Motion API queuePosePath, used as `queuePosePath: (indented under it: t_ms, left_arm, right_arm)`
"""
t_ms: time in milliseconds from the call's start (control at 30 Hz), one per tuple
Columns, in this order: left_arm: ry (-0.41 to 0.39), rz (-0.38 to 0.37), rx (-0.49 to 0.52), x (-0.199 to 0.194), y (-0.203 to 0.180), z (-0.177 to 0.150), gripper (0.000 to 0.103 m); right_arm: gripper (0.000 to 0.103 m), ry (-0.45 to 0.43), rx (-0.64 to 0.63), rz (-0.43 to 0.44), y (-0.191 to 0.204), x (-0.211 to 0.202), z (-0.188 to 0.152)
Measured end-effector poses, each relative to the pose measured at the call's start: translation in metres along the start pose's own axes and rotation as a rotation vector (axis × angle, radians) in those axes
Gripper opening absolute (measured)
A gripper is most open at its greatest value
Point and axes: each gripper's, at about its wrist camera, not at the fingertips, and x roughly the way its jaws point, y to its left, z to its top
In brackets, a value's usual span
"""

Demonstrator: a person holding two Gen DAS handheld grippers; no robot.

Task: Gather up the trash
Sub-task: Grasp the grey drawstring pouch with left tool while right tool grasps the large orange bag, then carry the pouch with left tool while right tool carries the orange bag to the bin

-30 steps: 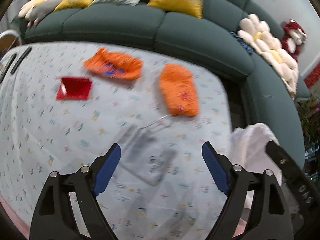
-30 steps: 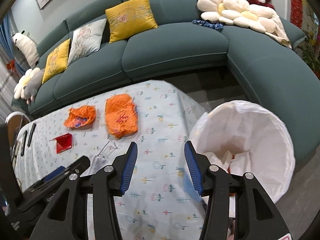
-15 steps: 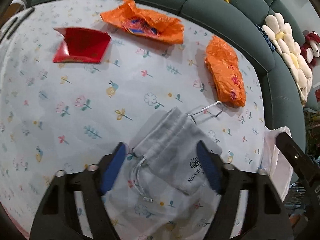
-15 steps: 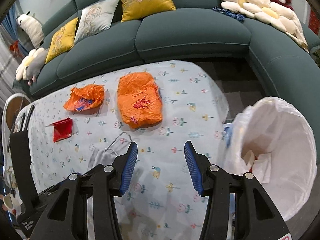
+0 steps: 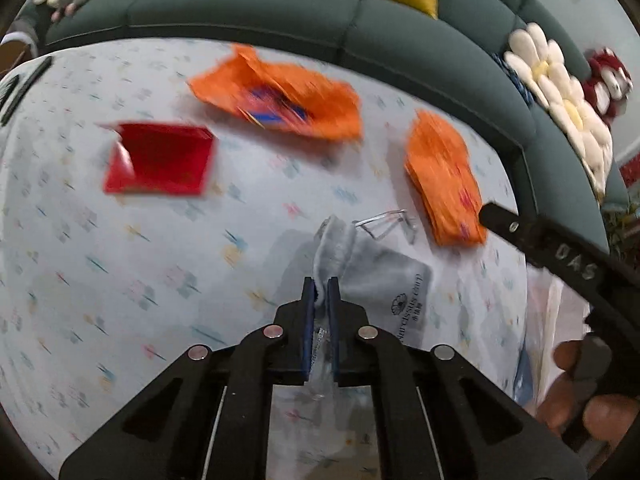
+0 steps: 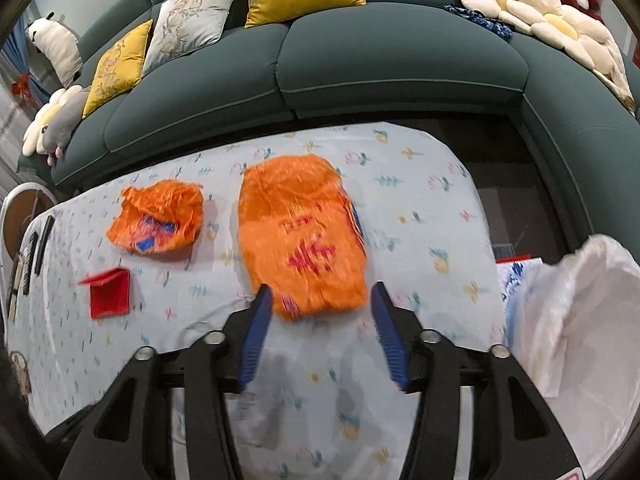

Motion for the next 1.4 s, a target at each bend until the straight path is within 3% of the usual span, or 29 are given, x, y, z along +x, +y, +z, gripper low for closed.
queuePosePath:
  t_ms: [200, 400, 700, 900, 1400]
  left_arm:
    - [-0.036, 0.015, -0.054, -0.009, 0.025, 0.028, 0.006]
    - [-0.025, 0.010, -0.055, 0.003, 0.023, 0.040, 0.006]
    - [-0.032, 0.006, -0.025, 0.001, 0.010, 0.041, 0.006]
    - [-0.041, -0.004, 0.000, -0.009, -0.004, 0.036, 0.006]
    - [-0.128, -0.081, 0.131, -0.070, -0.097, 0.017, 0.006]
  right_arm:
    - [0.059, 0.034, 0.009, -0.017, 0.010, 0.027, 0.014]
    - [0.058, 0.064, 0.009, -0.036, 0.010, 0.046, 0.010]
    - [0.030, 0.064, -0.039, -0.059, 0.015, 0.048, 0.003]
    - [0.015, 0.068, -0.048, -0.047, 0.009, 0.032, -0.007]
    - [0.014, -0.080, 0.062, 0.010, -0.055, -0.076, -0.018]
